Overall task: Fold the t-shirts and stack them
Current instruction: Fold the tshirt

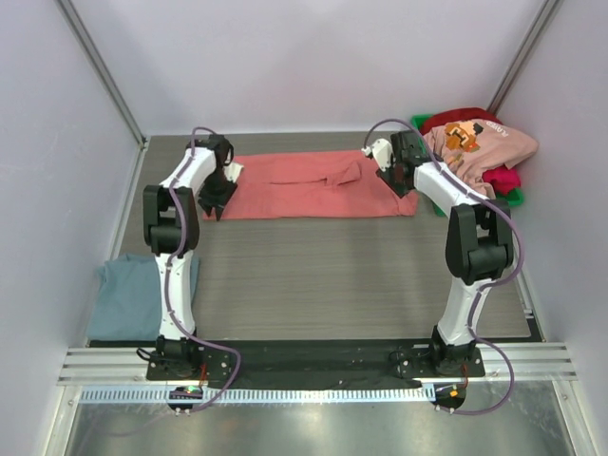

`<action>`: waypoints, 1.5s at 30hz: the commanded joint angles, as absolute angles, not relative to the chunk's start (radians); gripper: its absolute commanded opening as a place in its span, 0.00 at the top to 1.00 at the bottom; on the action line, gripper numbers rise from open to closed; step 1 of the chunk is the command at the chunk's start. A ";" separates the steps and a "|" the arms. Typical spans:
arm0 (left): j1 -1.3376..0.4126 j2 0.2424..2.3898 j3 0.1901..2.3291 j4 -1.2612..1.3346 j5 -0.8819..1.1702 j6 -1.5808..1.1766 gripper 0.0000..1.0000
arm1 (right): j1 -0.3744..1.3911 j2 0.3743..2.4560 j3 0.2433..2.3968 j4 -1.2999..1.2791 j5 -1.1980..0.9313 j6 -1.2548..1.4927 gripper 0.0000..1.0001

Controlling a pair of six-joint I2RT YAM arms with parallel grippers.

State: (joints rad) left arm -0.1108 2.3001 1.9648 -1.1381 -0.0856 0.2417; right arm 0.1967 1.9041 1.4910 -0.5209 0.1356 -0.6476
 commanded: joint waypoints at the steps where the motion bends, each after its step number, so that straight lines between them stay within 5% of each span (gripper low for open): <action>1: -0.106 2.321 1.985 -1.104 -0.092 0.233 0.64 | 0.178 1.933 1.488 -0.528 0.095 -0.614 0.66; 17: -0.100 2.393 2.026 -1.104 -0.160 0.252 0.64 | 0.069 2.011 1.489 -0.652 -0.046 -0.615 0.65; 24: -0.100 2.396 2.010 -1.104 -0.169 0.256 0.64 | 0.022 2.060 1.525 -0.718 -0.112 -0.614 0.98; 38: -0.084 2.343 1.951 -1.098 -0.170 0.250 0.66 | 0.012 1.994 1.562 -0.709 -0.037 -0.680 0.99; 41: -0.092 2.252 1.965 -1.129 -0.131 0.242 0.63 | 0.014 1.950 1.594 -0.710 -0.054 -0.689 0.95; 45: -0.104 2.136 1.962 -1.123 -0.097 0.256 0.60 | 0.034 1.896 1.634 -0.709 -0.142 -0.713 0.77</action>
State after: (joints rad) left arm -0.1024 2.2951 1.9503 -1.1267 -0.1318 0.2436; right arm 0.0216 2.0125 1.5562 -0.7155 -0.0746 -0.6823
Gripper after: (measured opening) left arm 0.396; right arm 0.189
